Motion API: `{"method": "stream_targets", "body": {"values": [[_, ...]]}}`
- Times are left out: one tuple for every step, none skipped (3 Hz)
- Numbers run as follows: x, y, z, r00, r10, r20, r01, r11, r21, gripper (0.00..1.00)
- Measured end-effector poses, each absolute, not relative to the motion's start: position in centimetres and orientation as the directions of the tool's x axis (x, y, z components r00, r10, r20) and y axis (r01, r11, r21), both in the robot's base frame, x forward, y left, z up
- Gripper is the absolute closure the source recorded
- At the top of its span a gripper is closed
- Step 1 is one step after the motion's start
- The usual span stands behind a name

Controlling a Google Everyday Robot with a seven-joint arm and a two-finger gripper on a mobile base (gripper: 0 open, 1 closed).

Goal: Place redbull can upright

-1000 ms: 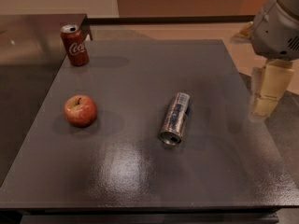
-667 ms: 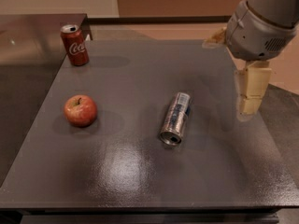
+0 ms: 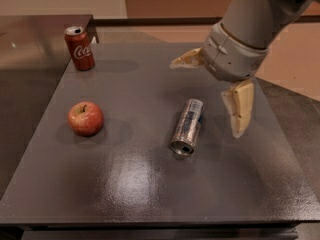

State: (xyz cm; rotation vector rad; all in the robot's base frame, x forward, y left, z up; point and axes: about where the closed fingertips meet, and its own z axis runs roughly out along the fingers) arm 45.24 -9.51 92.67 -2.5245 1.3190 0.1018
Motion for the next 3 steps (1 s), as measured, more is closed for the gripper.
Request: {"method": "stream_targets", "body": {"values": [[44.6, -7.4, 90.3, 0.731, -0.660, -0.172, -0.682, -0.699, -0.213, 0.00], [43.9, -6.4, 88.0, 0.823, -0.552, -0.132, -0.567, -0.805, -0.175, 0.00], [43.3, -6.4, 85.9, 0.872, -0.480, -0.093, -0.489, -0.862, -0.133, 0.00]]}}
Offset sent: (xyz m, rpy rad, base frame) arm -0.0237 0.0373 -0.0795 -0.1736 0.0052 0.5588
